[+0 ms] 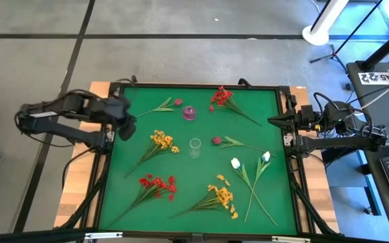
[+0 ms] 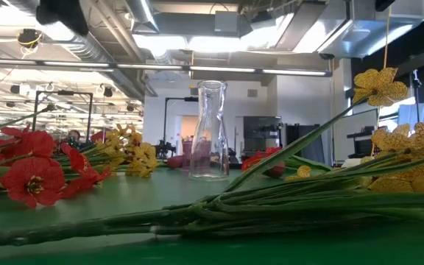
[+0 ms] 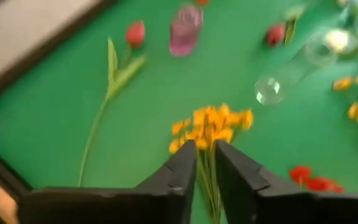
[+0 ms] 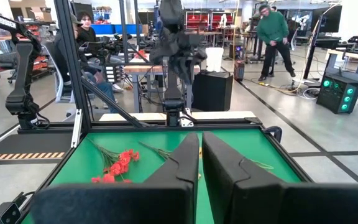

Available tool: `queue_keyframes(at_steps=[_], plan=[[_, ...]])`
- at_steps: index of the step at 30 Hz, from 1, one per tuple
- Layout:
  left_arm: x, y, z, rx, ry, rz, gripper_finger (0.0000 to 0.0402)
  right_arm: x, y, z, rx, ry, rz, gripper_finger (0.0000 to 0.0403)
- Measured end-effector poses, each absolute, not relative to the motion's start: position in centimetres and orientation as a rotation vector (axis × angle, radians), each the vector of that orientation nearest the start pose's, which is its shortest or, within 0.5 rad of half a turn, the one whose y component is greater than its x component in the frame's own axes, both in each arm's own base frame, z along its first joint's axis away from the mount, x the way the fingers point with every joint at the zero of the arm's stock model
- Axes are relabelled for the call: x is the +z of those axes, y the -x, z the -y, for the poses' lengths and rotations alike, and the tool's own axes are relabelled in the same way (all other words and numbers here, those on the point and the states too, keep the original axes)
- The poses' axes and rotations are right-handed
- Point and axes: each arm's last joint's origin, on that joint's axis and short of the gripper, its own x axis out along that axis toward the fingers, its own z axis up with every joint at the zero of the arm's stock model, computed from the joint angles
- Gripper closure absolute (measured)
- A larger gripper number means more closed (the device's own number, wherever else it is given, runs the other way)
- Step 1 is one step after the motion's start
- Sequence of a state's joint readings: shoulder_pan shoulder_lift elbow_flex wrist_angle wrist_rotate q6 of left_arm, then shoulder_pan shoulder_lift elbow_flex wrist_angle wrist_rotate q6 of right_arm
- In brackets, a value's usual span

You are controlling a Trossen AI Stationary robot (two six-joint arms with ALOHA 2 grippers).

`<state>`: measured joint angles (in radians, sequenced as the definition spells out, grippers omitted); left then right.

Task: Sort flowers into vase by color
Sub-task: Put the top yellow flowers into the transparent vase

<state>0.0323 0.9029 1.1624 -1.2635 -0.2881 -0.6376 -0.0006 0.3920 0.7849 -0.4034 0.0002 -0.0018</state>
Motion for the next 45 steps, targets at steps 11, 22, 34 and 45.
queue_keyframes(at_steps=[11,22,34,45], plan=[[31.1,-11.2,-0.5,0.769,0.494,-1.061,0.0238,35.3,-7.6,0.0,0.0,0.002,-0.01,0.038],[25.0,-9.4,1.0,0.639,0.678,-0.792,0.0236,35.2,-7.6,0.0,0.0,0.002,-0.016,0.038],[19.6,-14.0,2.5,0.53,0.647,-1.015,0.0236,35.1,-7.6,0.0,0.0,0.002,-0.03,0.038],[17.1,-15.9,3.0,0.523,0.612,-1.2,0.0236,35.1,-7.6,0.0,0.0,0.002,-0.029,0.038]])
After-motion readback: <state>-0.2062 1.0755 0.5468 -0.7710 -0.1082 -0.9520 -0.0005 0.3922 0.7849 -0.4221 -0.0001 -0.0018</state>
